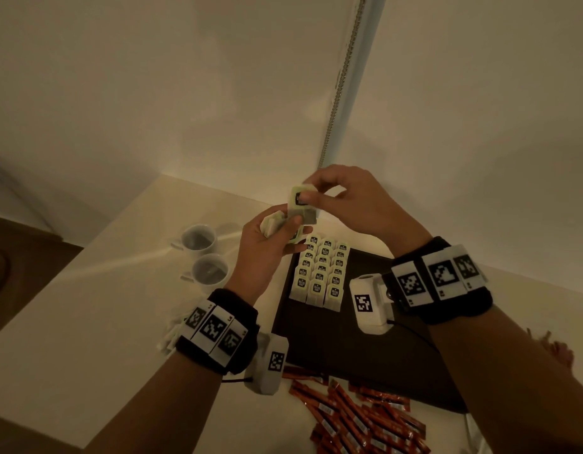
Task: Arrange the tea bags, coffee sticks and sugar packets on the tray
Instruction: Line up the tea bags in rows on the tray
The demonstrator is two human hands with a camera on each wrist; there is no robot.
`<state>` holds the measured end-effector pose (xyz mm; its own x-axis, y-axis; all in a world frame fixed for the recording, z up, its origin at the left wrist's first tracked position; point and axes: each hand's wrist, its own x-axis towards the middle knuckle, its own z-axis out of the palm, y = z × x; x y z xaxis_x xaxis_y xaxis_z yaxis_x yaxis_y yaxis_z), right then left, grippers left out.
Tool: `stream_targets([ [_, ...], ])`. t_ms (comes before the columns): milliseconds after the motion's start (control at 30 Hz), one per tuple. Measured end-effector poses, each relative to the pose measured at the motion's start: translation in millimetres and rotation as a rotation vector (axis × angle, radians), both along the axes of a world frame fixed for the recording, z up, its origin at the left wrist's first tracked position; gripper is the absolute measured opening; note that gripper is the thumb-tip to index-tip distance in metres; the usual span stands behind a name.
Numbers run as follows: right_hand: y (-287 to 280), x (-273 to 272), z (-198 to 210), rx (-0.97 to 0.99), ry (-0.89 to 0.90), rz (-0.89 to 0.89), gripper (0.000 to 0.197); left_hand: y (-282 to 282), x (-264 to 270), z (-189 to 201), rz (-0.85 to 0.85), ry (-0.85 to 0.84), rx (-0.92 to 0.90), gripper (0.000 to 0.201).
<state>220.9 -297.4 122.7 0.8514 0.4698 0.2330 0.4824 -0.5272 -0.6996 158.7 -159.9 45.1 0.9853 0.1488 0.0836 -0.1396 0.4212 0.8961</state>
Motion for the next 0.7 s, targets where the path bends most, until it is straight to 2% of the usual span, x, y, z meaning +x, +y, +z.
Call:
stream_targets([
  [67, 2.5, 0.3, 1.8, 0.036, -0.024, -0.019, 0.002, -0.4, -0.4, 0.2, -0.027, 0.024, -0.031, 0.024],
  [133, 4.5, 0.7, 2.0, 0.09, 0.011, 0.006, 0.003, -1.3, -0.3, -0.4, -0.05, 0.056, -0.063, 0.026],
  [233, 5.3, -0.4, 2.3, 0.133, 0.057, 0.016, 0.005, -2.1, 0.8, -1.7, -0.06, 0.095, -0.142, 0.015],
  [367, 3.8, -3.7, 3.3, 0.197, 0.135, 0.021, 0.007, -2.1, 1.7, -0.8, -0.112, 0.065, -0.203, 0.027],
  [533, 5.9, -5.6, 3.3, 0.166, 0.0, -0.042, 0.013, -7.5, -0.3, 0.0, -0.141, 0.096, -0.269, 0.02],
  [700, 10.4, -7.7, 3.2, 0.1, -0.051, -0.083, 0.025, -14.2, -2.7, 0.9, -0.185, 0.156, -0.337, 0.019],
])
